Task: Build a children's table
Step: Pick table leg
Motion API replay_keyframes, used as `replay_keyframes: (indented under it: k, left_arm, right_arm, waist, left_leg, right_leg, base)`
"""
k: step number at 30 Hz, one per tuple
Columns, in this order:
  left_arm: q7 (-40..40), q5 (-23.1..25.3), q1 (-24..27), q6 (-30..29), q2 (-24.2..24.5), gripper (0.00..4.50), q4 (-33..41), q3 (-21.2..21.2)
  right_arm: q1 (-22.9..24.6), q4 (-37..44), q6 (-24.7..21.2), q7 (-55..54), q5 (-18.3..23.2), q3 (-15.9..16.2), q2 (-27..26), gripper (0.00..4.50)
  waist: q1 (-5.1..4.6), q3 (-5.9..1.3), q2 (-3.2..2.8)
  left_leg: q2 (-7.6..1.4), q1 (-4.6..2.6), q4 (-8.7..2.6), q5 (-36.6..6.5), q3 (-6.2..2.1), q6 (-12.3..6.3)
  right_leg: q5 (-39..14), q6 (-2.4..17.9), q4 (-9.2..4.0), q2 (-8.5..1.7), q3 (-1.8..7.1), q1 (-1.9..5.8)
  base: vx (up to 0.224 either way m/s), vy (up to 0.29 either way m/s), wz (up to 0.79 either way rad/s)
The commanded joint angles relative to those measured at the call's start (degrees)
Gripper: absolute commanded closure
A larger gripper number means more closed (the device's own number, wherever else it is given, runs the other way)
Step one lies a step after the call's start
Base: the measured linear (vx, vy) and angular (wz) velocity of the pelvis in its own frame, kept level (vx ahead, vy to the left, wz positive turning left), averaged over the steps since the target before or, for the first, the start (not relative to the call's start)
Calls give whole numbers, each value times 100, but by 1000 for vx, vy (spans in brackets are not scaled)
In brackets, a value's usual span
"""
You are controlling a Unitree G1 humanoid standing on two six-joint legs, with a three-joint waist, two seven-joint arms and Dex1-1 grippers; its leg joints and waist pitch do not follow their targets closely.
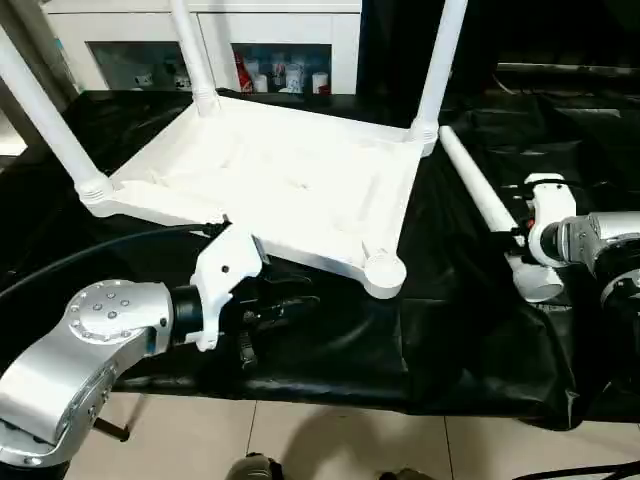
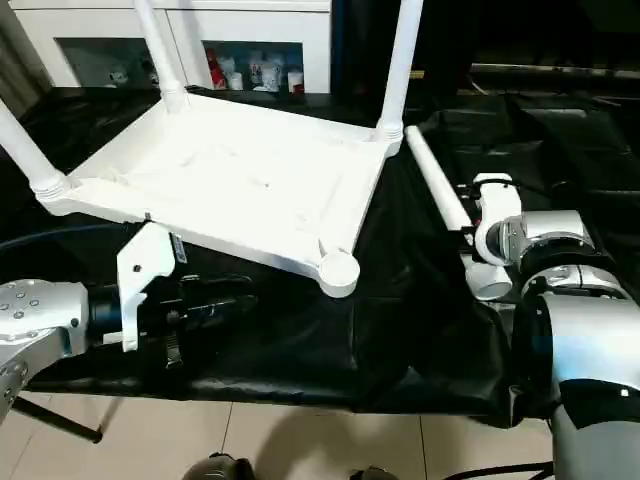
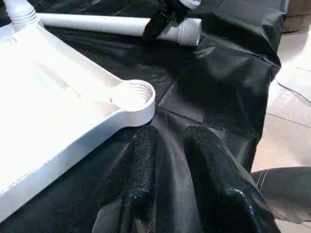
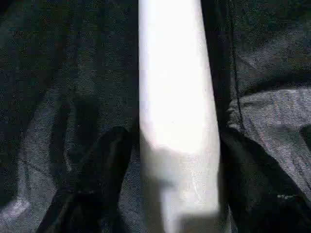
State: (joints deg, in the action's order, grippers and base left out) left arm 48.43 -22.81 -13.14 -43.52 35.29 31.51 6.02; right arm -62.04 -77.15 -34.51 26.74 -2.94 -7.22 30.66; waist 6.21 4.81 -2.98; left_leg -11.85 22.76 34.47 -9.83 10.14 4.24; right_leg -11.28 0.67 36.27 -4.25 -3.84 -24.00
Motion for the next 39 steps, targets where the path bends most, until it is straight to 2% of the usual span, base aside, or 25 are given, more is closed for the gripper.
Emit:
replay_keyframes:
  k: [1,4,6,8,9,13,16,19,21,23,24,25,26,27,28,29,30,31,32,33,34,35,36,38,39]
  left_arm:
    - [-18,23,-60,98,26,331,-104,48]
    - [-97,110,-104,181,-33,304,-211,73]
    - [-211,150,-180,238,-164,297,-349,72]
    - [-263,184,-209,277,-212,294,-393,83]
    - [-451,314,-302,462,-374,259,-569,130]
    - [-675,502,-441,690,-551,251,-855,223]
    - [-1016,550,-608,1084,-1040,216,-1325,144]
    - [-1341,602,-876,1192,-1413,206,-1814,55]
    - [-1654,687,-1134,1190,-1669,173,-2242,-10]
    - [-1820,431,-1452,661,-1918,170,-2607,-199]
    - [-1820,431,-1452,661,-1918,170,-2607,-199]
    - [-1868,99,-1694,254,-2116,146,-2788,-414]
    - [-1900,-150,-1901,4,-2268,146,-2930,-580]
    - [-1983,-368,-2093,-161,-2428,130,-3049,-753]
    - [-2046,-584,-2259,-267,-2564,130,-3166,-918]
    - [-2046,-584,-2259,-267,-2564,126,-3166,-918]
    - [-2018,-828,-2437,-288,-2668,107,-3251,-1050]
    - [-2010,-899,-2490,-294,-2697,107,-3278,-1087]
    - [-1990,-1098,-2642,-335,-2779,96,-3355,-1199]
    - [-1976,-1271,-2847,-401,-2855,90,-3468,-1311]
    - [-1976,-1271,-2847,-401,-2855,84,-3468,-1311]
    - [-1976,-1303,-2939,-432,-2880,74,-3533,-1352]
    - [-1999,-1296,-3037,-451,-2913,62,-3633,-1402]
    - [-2097,-1306,-3195,-580,-2993,52,-3817,-1550]
    - [-2145,-1299,-3256,-593,-3038,52,-3951,-1604]
  right_arm:
    - [162,-68,-107,-203,52,-137,6,194]
    - [182,-63,-61,-485,228,-353,21,226]
    - [186,-51,16,-761,433,-607,49,241]
    - [179,-40,64,-855,524,-713,63,247]
    - [160,3,187,-977,704,-917,84,256]
    - [139,66,281,-1048,865,-1106,80,259]
    - [137,267,655,-1004,1067,-1308,46,260]
    - [240,579,1044,-948,1388,-1617,-30,261]
    - [412,911,1306,-912,1653,-1858,-125,261]
    - [946,1822,1581,-579,2037,-2100,-426,261]
    - [946,1822,1581,-579,2037,-2100,-426,261]
    - [1499,2809,1595,-397,2266,-2144,-733,261]
    - [1940,3652,1545,-286,2534,-2214,-1032,261]
    - [2333,4434,1497,-189,2797,-2243,-1316,261]
    - [2614,4988,1441,-109,2975,-2170,-1514,261]
    - [2614,4988,1441,-109,2975,-2170,-1514,262]
    - [2927,5525,1482,87,3083,-1909,-1688,262]
    - [3014,5667,1489,143,3110,-1819,-1729,262]
    - [3244,6044,1471,289,3191,-1567,-1835,262]
    - [3475,6496,1338,501,3310,-1159,-1946,262]
    - [3475,6496,1338,501,3310,-1159,-1946,262]
    - [3545,6669,1257,591,3362,-976,-1987,262]
    - [3611,6856,1255,712,3316,-718,-2009,262]
    - [3764,7319,1110,845,3233,-438,-2117,262]
    - [3785,7439,1111,984,3120,-195,-2129,262]
  waist:
    - [7,-404,77]
    - [26,-449,87]
    - [39,-520,135]
    - [47,-517,130]
    - [40,-516,163]
    - [42,-518,142]
    - [42,-523,128]
    - [53,-537,176]
    - [60,-555,213]
    - [61,-570,232]
    - [85,-598,220]
    - [65,-601,211]
    - [94,-569,201]
    - [94,-629,182]
    - [102,-612,198]
    - [121,-629,175]
    - [107,-621,170]
    - [131,-619,171]
    - [111,-585,179]
    - [117,-573,207]
    - [126,-565,197]
    - [89,-550,211]
    - [89,-542,241]
    - [86,-530,230]
    - [82,-534,268]
  left_leg:
    - [-71,-97,-326,-982,8,-88]
    - [-69,-86,-309,-824,12,-82]
    - [-64,-89,-280,-693,28,-80]
    - [-65,-78,-275,-710,30,-75]
    - [-61,-75,-272,-731,32,-83]
    - [-53,-75,-253,-844,38,-73]
    - [-54,-76,-241,-936,35,-30]
    - [-38,-73,-225,-881,45,-112]
    - [-35,-57,-214,-670,41,-219]
    - [-34,-51,-204,-556,41,-296]
    - [-39,-54,-194,-399,31,-361]
    - [-37,-35,-202,-323,12,-386]
    - [1,-51,-186,-271,64,-473]
    - [-50,-61,-193,-145,0,-563]
    - [-31,-51,-199,-138,15,-625]
    - [-49,-71,-197,-154,-6,-646]
    - [-26,-38,-201,-183,-9,-601]
    - [-42,-76,-198,-289,7,-572]
    - [-38,-63,-222,-445,6,-532]
    - [-44,-74,-238,-588,10,-464]
    - [-38,-84,-237,-627,7,-441]
    - [-42,-56,-270,-683,-15,-381]
    - [-48,-78,-278,-791,-10,-297]
    - [-44,-86,-281,-812,-6,-239]
    - [-46,-80,-291,-825,-14,-221]
  right_leg:
    - [-819,1523,-380,-277,214,315]
    - [-607,1527,-351,-277,211,333]
    - [-428,1544,-324,-272,209,357]
    - [-450,1519,-322,-284,213,355]
    - [-495,1488,-324,-276,212,354]
    - [-693,1397,-343,-282,221,337]
    - [-892,1337,-355,-299,222,335]
    - [-827,1245,-369,-291,226,341]
    - [-645,1251,-344,-287,220,350]
    - [-498,1264,-320,-292,219,360]
    - [-305,1249,-286,-306,223,368]
    - [-238,1299,-275,-294,207,381]
    - [-25,1204,-306,-262,243,357]
    - [230,1338,-234,-285,224,369]
    - [248,1323,-273,-268,219,363]
    - [294,1402,-266,-280,216,356]
    - [138,1446,-273,-278,196,381]
    - [15,1433,-306,-286,209,352]
    - [-235,1401,-337,-287,214,359]
    - [-510,1303,-376,-296,216,361]
    - [-643,1241,-389,-296,217,357]
    - [-872,1155,-402,-302,207,383]
    - [-1157,1053,-440,-318,210,361]
    - [-1348,938,-464,-317,228,344]
    - [-1407,855,-477,-322,226,346]
  base:
    - [0,0,0]
    - [0,0,0]
    - [0,0,0]
    - [0,0,0]
    - [0,0,0]
    - [0,0,0]
    - [0,0,0]
    - [0,0,0]
    - [0,0,0]
    - [0,0,0]
    - [0,0,0]
    - [0,0,0]
    - [0,0,0]
    - [0,0,0]
    - [0,0,0]
    - [0,0,0]
    - [0,0,0]
    - [0,0,0]
    - [0,0,0]
    - [0,0,0]
    - [0,0,0]
    - [0,0,0]
    - [0,0,0]
    - [0,0,0]
    - [0,0,0]
